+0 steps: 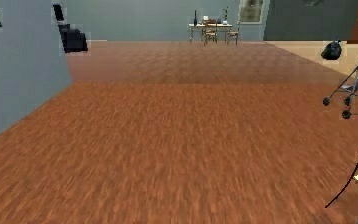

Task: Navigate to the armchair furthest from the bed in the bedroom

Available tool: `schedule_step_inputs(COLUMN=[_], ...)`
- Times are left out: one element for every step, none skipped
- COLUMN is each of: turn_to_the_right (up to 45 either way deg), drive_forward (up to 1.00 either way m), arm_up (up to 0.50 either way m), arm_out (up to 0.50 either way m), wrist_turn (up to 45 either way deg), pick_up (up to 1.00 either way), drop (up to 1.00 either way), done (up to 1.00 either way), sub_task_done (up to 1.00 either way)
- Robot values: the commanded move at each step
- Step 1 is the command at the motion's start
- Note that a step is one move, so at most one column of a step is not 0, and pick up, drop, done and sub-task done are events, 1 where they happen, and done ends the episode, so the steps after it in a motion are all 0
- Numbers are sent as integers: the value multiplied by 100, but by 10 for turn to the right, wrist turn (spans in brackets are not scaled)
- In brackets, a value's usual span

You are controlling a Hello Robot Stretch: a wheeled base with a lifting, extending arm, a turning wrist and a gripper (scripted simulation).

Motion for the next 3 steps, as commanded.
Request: schedule_step_inputs(turn_to_the_right=[0, 330, 0], drive_forward=[65, 0, 100], arm_up=[0, 0, 0], arm_out=[0, 0, 0], wrist_turn=[0, 0, 0], pick_up=[0, 0, 0], drop=[0, 0, 0], done=[0, 0, 0], sub_task_done=[0, 0, 0])
